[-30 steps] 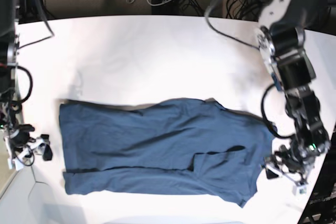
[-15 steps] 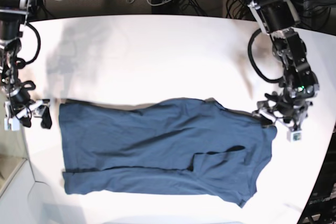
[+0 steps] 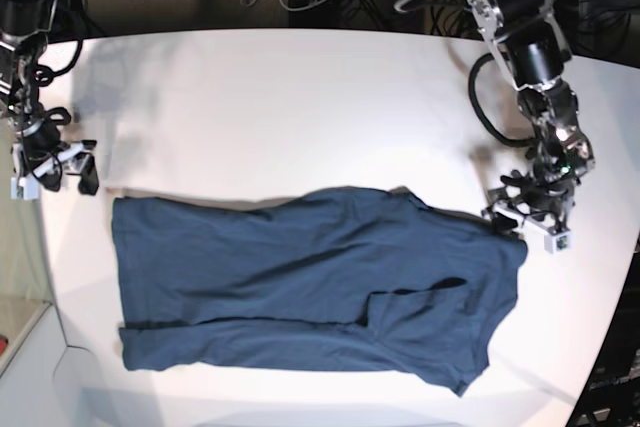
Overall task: Layout the t-shirt on the table in an organized manner, then fold the t-shirt properly
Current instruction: 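Release the right gripper and regrasp the shirt edge with both grippers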
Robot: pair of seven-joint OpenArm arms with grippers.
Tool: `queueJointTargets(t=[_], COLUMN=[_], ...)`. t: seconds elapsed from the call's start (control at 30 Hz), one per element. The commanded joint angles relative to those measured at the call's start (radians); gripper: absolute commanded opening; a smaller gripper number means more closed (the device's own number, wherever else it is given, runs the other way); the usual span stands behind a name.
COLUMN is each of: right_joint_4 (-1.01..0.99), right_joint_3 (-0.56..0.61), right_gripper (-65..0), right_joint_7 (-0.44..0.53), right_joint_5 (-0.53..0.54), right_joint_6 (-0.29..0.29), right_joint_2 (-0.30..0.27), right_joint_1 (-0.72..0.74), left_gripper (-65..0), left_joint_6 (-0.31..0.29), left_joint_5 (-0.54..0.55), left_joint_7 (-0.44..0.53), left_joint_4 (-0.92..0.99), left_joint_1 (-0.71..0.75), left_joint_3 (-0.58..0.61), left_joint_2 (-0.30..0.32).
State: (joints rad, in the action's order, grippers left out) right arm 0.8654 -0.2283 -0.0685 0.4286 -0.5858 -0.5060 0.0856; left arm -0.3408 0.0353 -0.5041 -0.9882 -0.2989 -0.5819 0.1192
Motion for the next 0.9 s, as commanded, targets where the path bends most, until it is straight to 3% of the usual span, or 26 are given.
queueJointTargets(t=[0.0,0.57,0.67,0.8,0.87], right_joint_4=[0.015,0.016,0.016,0.016,0.016], right_joint_3=[-0.007,-0.006,-0.006,-0.006,-0.003], right_gripper=[-13.0,-13.0,-13.0,-13.0,-13.0], right_joint_7=[0.025,0.02,0.019,0.019,0.02], right_joint_5=[0.013,0.013,0.013,0.013,0.013], right_joint_6=[-0.007,-0.007,-0.007,-0.007,-0.007], right_joint_2=[-0.026,-0.027,-0.027,-0.026,-0.024], right_joint_1=[0.016,-0.036,-0.043,-0.051,-0.051], left_gripper=[-23.0,-24.3,-37.7,-64.7,-64.8], left_joint_6=[-0.011,-0.011,-0.017,-0.019,-0.02], left_joint_5=[0.016,0.007,0.013,0.015,0.015], left_joint_7=[0.014,0.233,0.246,0.243,0.229], left_joint_4=[0.015,0.369,0.392,0.384,0.346], left_joint_1=[-0.044,-0.211,-0.222,-0.234,-0.233], left_joint_3=[0.003,0.009,0.009,0.007,0.007], left_joint_2=[0.006,0.0,-0.002,-0.017,-0.029])
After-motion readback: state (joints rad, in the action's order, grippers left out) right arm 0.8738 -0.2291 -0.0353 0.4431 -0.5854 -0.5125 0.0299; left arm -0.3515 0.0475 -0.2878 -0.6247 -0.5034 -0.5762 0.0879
